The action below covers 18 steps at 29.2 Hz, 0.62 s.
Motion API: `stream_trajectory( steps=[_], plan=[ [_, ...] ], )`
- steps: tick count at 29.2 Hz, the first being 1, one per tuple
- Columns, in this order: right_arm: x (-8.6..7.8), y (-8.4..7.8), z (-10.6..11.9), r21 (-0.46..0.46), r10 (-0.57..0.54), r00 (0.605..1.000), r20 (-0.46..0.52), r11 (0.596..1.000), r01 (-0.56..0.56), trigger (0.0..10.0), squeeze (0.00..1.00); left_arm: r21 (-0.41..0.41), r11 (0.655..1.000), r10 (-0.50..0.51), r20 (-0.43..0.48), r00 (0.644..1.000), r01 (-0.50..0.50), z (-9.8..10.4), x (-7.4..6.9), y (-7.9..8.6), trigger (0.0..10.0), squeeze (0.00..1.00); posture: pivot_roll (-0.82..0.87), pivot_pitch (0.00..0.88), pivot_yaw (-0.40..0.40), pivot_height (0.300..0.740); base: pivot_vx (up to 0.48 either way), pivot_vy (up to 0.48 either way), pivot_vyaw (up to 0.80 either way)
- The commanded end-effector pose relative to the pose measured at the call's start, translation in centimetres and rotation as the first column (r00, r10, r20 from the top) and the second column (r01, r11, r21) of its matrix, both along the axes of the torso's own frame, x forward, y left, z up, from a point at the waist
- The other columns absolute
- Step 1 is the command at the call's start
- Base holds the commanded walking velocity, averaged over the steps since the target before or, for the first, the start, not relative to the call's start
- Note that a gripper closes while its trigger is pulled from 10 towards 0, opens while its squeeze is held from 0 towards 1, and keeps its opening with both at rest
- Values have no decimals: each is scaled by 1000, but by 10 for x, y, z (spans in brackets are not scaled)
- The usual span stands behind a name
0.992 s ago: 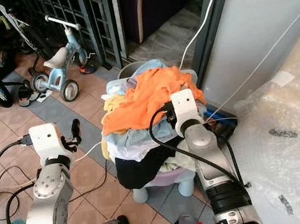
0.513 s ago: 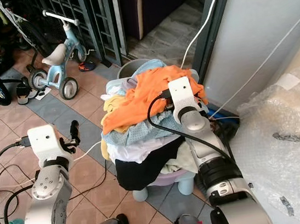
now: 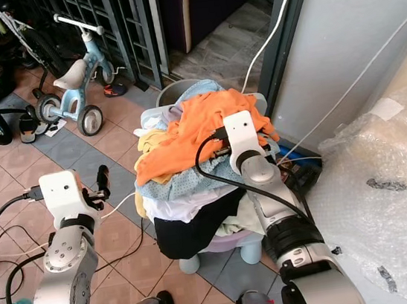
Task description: Clothes washing
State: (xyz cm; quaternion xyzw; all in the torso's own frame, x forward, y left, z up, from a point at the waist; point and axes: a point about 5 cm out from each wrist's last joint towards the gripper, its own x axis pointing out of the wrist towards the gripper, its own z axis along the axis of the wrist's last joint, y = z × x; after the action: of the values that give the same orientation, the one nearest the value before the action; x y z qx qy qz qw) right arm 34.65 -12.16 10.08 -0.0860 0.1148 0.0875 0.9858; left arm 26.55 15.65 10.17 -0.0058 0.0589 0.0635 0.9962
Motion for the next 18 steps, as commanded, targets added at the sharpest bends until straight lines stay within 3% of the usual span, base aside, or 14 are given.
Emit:
stream_trajectory(
  steps=[1,6,7,9,13,14,18],
  plan=[
    [-7,6,-17,8,30,996,-86,1000,-30,0,0,8,1000,-5,-2,1000,5,1,-2,0,10000,0,20,157,3,740,0,0,0],
    [-4,10,-8,68,43,998,-35,997,-40,0,0,-4,1000,-18,2,1000,18,2,-2,-3,10000,0,21,154,-2,740,0,0,0],
    [-1,10,13,126,44,997,71,991,-52,0,0,3,1000,-15,13,1000,15,4,-1,-6,10000,0,19,151,-5,740,0,0,0],
    [-1,10,13,126,44,997,71,991,-52,0,0,3,1000,-15,13,1000,15,4,-1,-6,10000,0,19,151,-5,740,0,0,0],
    [1,9,35,170,29,983,179,984,-60,0,0,13,1000,-27,22,999,27,5,-1,-11,10000,0,18,146,-7,740,0,0,0],
    [1,2,63,205,-20,953,303,978,-45,0,0,13,999,-35,18,999,34,4,0,-13,10000,0,9,134,-8,740,-356,0,0],
    [-2,-3,83,208,-42,920,390,977,-43,0,0,10,999,-37,12,999,36,3,0,-13,10000,0,6,132,-6,740,-396,0,0]
  ],
)
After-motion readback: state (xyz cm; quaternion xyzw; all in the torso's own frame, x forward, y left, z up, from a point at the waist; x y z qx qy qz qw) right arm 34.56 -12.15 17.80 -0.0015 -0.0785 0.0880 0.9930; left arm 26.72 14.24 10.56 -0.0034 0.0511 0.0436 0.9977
